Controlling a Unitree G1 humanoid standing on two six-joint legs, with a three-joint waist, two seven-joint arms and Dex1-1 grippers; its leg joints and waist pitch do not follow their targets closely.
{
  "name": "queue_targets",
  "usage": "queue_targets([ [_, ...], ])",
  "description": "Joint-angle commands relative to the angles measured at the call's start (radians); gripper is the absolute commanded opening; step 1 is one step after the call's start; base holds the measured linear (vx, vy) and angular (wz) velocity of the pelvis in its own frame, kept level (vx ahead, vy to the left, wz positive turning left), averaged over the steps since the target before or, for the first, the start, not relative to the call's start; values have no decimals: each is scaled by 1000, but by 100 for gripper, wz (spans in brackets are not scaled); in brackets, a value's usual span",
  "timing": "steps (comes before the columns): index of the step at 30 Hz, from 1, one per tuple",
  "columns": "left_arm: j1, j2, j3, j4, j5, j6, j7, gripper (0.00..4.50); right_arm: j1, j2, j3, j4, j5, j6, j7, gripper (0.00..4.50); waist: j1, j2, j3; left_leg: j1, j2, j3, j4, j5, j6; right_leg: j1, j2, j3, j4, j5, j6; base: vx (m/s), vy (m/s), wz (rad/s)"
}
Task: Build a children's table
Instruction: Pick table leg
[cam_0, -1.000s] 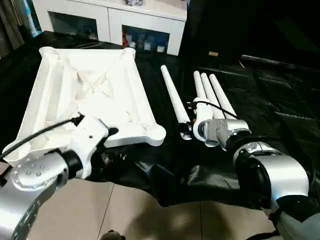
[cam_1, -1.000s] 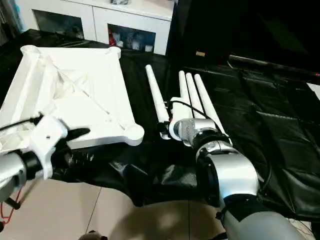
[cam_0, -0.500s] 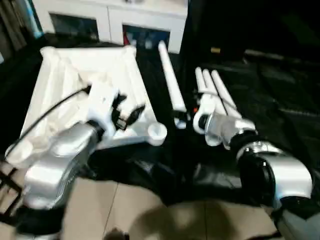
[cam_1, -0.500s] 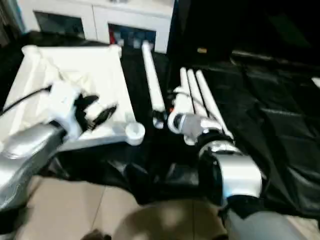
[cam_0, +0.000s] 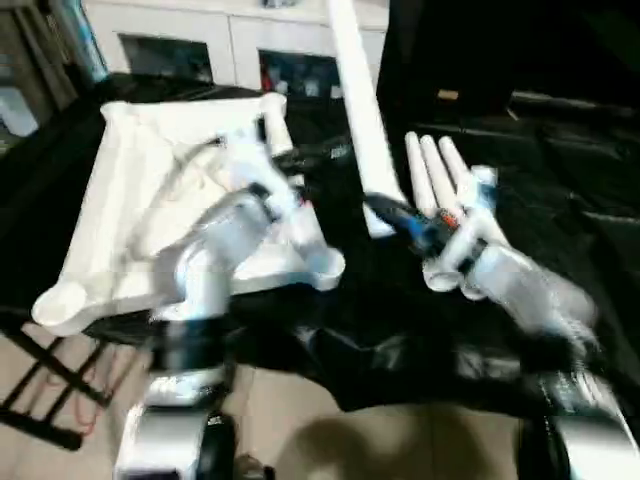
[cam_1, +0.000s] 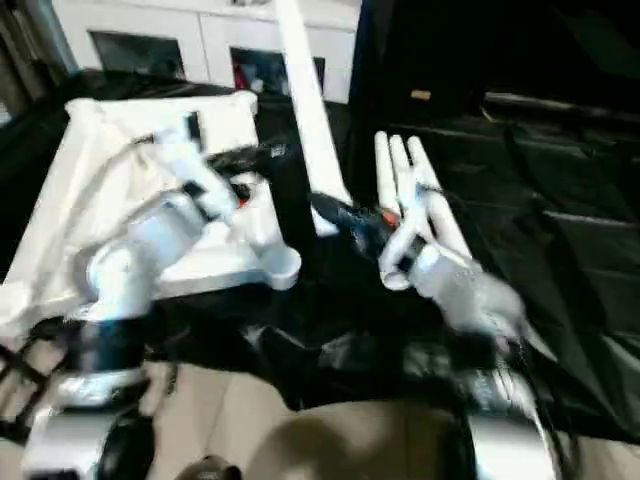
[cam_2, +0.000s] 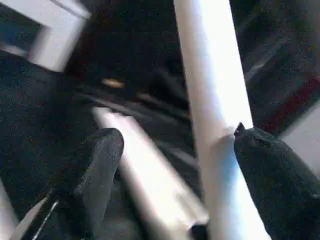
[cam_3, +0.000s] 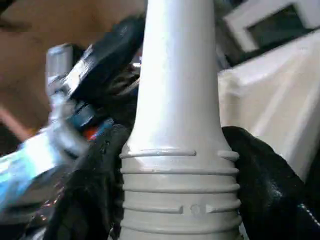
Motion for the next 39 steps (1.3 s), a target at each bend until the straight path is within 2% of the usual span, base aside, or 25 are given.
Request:
queue_targets([
  [1,-20,-11,-3,13,-63,35,-41,407,21,-8,25,-119,58,52,29,274,2,4,-81,27,57,-23,-65,-135,42,57,-88,51,-82,-8,-268,0,0,0],
  [2,-22,-9,-10,16,-62,40,-52,407,32,-9,31,-139,62,58,26,274,1,2,-80,25,54,-24,-66,-141,42,60,-88,51,-83,-33,-262,0,0,0],
  [3,-23,-6,-16,20,-58,41,-60,407,38,-11,38,-152,63,62,26,274,-2,19,-76,21,52,-25,-67,-159,36,58,-91,50,-91,-101,-243,0,0,0],
  [5,-30,-5,-17,35,-56,40,-70,407,52,-13,47,-187,67,75,17,274,-9,16,-75,24,48,-25,-67,-172,24,57,-90,51,-104,-207,-200,0,0,0],
  [8,-46,-14,12,44,-90,33,-81,407,61,-11,51,-219,78,96,-23,274,-10,21,-75,23,47,-25,-67,-158,17,54,-89,51,-109,-247,-177,0,0,0],
  [10,-52,-11,28,44,-115,34,-84,407,63,-14,59,-236,78,103,-41,274,-12,23,-77,21,49,-27,-69,-147,14,53,-85,49,-107,-235,-170,0,0,0],
  [11,-58,-10,46,56,-130,42,-62,379,62,-12,62,-246,82,108,-52,274,-12,20,-77,21,49,-28,-69,-146,14,52,-86,48,-105,-222,-175,0,0,0],
  [13,-54,-7,51,49,-129,42,-59,372,63,-10,65,-253,84,109,-56,274,-11,16,-78,21,50,-27,-70,-142,16,51,-87,48,-104,-210,-177,0,0,0],
  [15,-50,-5,55,39,-128,43,-48,335,58,-7,68,-248,81,105,-60,274,-10,20,-78,19,51,-28,-71,-133,19,50,-87,49,-101,-193,-179,0,0,0],
  [19,-49,1,80,37,-156,54,-32,316,56,1,76,-242,81,98,-67,274,-6,19,-84,18,53,-27,-68,-89,31,52,-87,48,-91,-98,-200,0,0,0],
  [20,-50,3,89,41,-161,55,-21,290,54,3,78,-238,81,96,-72,274,-7,14,-85,16,53,-26,-67,-73,37,54,-88,49,-87,-65,-207,0,0,0],
  [22,-51,5,95,44,-164,57,-12,282,51,5,80,-233,80,95,-76,274,-7,18,-85,16,54,-26,-66,-64,45,53,-89,48,-86,-47,-215,0,0,0],
  [23,-53,8,102,47,-171,64,-4,280,48,5,85,-228,81,93,-81,274,-6,11,-85,16,55,-26,-67,-59,49,54,-91,48,-85,-44,-219,0,0,0],
  [24,-53,11,105,48,-173,67,0,275,45,5,88,-223,81,91,-83,274,-6,15,-84,16,54,-26,-66,-61,48,54,-92,48,-85,-50,-219,0,0,0],
  [25,-51,15,107,45,-175,67,1,264,40,4,95,-212,78,84,-81,274,-6,5,-83,16,54,-24,-67,-66,49,55,-92,48,-87,-65,-216,0,0,0],
  [27,-49,18,106,40,-174,65,2,243,36,2,100,-202,73,80,-79,274,-6,9,-81,17,55,-24,-68,-72,44,52,-93,49,-90,-93,-208,0,0,0],
  [28,-46,22,103,34,-177,65,-1,240,32,0,105,-195,70,77,-78,274,-6,5,-80,17,54,-23,-69,-77,41,53,-94,49,-91,-109,-203,0,0,0],
  [29,-45,23,102,33,-178,65,-1,238,31,0,106,-193,69,76,-78,274,-6,7,-79,17,55,-23,-69,-81,36,51,-94,50,-93,-123,-197,0,0,0],
  [30,-44,26,104,29,-186,68,4,219,28,-1,108,-189,68,76,-78,274,-6,3,-79,17,55,-22,-69,-84,34,52,-94,50,-94,-125,-195,0,0,0],
  [31,-44,26,104,27,-189,68,7,219,26,-2,109,-188,69,75,-77,274,-6,2,-79,17,56,-23,-71,-80,33,52,-93,50,-92,-122,-192,0,0,0],
  [32,-43,26,105,24,-188,66,11,209,24,-4,110,-188,70,75,-77,274,-6,4,-79,18,56,-24,-71,-77,32,51,-94,50,-91,-116,-191,0,0,0],
  [37,-42,38,92,24,-165,60,10,199,14,-15,120,-183,55,54,-84,274,-7,2,-79,17,56,-23,-71,-73,31,51,-94,51,-91,-106,-186,0,0,0],
  [38,-43,40,87,24,-159,56,15,198,10,-20,127,-178,40,37,-93,330,-7,2,-79,16,55,-23,-70,-71,30,52,-93,51,-91,-104,-185,0,0,0],
  [39,-43,39,87,24,-160,55,16,198,9,-20,128,-177,38,36,-94,330,-7,1,-79,16,54,-22,-70,-72,31,52,-94,51,-92,-106,-184,0,0,0],
])
